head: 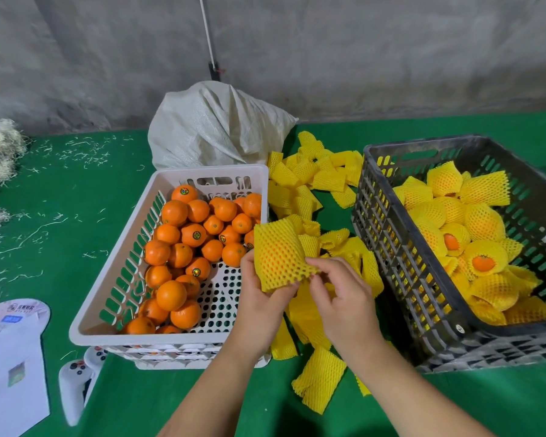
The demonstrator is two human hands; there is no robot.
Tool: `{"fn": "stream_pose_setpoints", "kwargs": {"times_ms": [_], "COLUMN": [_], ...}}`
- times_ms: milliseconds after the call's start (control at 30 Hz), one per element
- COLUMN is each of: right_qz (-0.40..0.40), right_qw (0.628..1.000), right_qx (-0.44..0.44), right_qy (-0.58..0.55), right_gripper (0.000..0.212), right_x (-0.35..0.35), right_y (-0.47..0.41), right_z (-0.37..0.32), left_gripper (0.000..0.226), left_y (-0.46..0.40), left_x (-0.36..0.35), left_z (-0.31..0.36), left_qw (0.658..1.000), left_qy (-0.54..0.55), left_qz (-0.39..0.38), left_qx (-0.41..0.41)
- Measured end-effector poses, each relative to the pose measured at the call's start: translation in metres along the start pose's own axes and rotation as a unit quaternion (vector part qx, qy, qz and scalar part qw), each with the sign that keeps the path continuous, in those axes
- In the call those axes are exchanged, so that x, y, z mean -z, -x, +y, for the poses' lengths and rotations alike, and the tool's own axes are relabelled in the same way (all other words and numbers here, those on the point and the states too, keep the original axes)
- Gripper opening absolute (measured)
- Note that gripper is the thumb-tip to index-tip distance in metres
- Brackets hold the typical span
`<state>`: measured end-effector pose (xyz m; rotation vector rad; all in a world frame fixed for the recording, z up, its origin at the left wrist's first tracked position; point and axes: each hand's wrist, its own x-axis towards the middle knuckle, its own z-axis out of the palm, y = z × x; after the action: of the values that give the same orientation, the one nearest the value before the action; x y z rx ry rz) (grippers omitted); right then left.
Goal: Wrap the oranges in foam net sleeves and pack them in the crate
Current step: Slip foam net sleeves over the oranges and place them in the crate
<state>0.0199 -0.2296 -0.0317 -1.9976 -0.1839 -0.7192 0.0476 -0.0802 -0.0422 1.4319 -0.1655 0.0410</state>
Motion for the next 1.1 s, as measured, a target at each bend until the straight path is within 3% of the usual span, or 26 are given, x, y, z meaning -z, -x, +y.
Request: {"fn": "stream_pose_setpoints", "kwargs": {"times_ms": [100, 167, 233, 333, 433, 567, 600, 733, 833, 967, 1100], "right_qz": [0.001, -0.023, -0.031, -0.072, -0.141, -0.038, -0.015, 0.1, 0.151, -0.022, -0.125], "right_qw": [0.998, 0.999, 0.994, 0.924, 0.886, 0.834, 0.837, 0.903, 0.925, 0.898, 0.876], "right_qx": [0.049, 0.032, -0.082, -0.272, -0.341, -0.443, -0.443, -0.383, -0.347, -0.393, -0.261], "right_qy": [0.03, 0.027, -0.072, -0.258, -0.279, -0.326, -0.321, -0.167, 0.001, 0.199, 0.385], "right_gripper": [0.025, 0.024, 0.03, 0.066, 0.087, 0.091, 0.088, 0.093, 0.097, 0.097, 0.102], "right_x": [-0.006, -0.004, 0.004, 0.013, 0.004, 0.008, 0.016, 0.072, 0.11, 0.116, 0.104], "right_y": [0.008, 0.01, 0.005, -0.008, -0.01, -0.016, -0.022, -0.067, -0.095, -0.094, -0.09], "right_z": [-0.003, -0.007, -0.019, -0.033, -0.033, -0.02, -0.013, 0.025, 0.058, 0.09, 0.094], "left_gripper": [0.055, 0.056, 0.063, 0.072, 0.069, 0.072, 0.071, 0.066, 0.062, 0.051, 0.043], "left_y": [0.0, 0.001, 0.0, 0.002, 0.006, 0.005, 0.004, -0.002, -0.008, -0.008, -0.009], "left_x": [0.0, 0.0, -0.001, -0.005, -0.006, -0.009, -0.009, 0.002, 0.005, 0.004, 0.003], "left_z": [0.0, 0.001, 0.002, 0.004, -0.001, -0.008, -0.008, -0.008, -0.007, -0.009, -0.008], "left_qw": [1.0, 0.999, 0.999, 0.999, 0.995, 0.985, 0.986, 0.998, 0.996, 0.996, 0.994], "left_qy": [-0.016, -0.019, -0.024, -0.044, -0.062, -0.121, -0.115, -0.005, 0.067, 0.053, 0.073], "left_qz": [0.024, 0.029, 0.037, -0.003, -0.072, -0.116, -0.118, -0.052, -0.016, -0.04, -0.018], "left_qx": [-0.009, -0.015, -0.015, -0.032, -0.03, -0.03, -0.027, 0.033, 0.064, 0.057, 0.073]}}
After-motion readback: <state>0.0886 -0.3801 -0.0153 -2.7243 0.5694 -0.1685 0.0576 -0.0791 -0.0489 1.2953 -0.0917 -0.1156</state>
